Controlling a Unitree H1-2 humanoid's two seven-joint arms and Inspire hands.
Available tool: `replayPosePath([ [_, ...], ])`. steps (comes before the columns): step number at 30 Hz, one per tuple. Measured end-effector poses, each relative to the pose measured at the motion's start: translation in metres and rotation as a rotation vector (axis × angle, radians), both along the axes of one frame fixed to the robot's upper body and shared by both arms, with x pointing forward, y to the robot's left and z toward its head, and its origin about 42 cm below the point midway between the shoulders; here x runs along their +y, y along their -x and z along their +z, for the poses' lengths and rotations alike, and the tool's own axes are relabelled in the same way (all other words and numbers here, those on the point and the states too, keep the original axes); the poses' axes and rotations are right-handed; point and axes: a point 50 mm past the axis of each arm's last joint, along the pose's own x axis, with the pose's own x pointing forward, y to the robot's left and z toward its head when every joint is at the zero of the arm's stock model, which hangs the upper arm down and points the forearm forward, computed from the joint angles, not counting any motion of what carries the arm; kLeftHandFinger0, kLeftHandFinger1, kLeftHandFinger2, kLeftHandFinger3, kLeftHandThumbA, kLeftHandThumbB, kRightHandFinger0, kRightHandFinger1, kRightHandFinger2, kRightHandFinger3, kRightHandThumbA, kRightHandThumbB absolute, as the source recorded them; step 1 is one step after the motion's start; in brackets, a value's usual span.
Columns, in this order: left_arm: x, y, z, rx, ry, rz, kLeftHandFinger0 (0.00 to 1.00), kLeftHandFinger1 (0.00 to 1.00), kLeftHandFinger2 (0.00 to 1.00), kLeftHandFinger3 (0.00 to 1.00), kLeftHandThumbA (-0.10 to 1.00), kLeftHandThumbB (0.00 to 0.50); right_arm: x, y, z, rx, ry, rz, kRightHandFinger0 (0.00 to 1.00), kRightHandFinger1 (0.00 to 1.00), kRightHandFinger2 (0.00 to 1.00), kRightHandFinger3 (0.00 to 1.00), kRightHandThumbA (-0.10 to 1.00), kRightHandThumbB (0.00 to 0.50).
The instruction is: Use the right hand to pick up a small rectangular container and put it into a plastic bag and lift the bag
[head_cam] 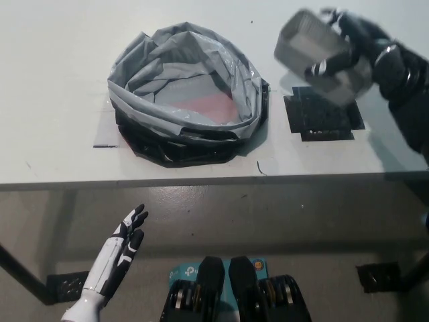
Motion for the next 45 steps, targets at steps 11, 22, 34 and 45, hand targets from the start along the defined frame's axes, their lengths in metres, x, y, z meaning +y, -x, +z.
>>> replayPosePath([
  [11,0.001,0.008,-0.006,0.019,-0.003,0.003,1.0,1.0,1.0,1.0,1.0,0.232,0.017,-0.003,0.058,-0.15,-0.076,-0.007,0.0,0.36,0.79,0.88,-0.1,0.204],
  [22,0.0,0.014,-0.011,0.031,-0.003,-0.002,1.0,1.0,1.0,1.0,1.0,0.22,0.112,0.003,0.071,-0.175,-0.055,0.141,0.0,0.32,0.69,0.74,-0.1,0.249],
  [34,-0.001,0.015,-0.011,0.028,-0.002,-0.003,1.0,1.0,1.0,1.0,1.0,0.227,0.204,0.021,0.041,-0.113,-0.033,0.248,0.0,0.23,0.61,0.58,-0.1,0.235],
  [45,-0.002,0.01,-0.007,0.011,-0.002,-0.008,1.0,1.0,1.0,1.0,1.0,0.218,0.232,0.028,0.043,-0.121,-0.021,0.267,0.0,0.31,0.68,0.68,-0.1,0.219],
])
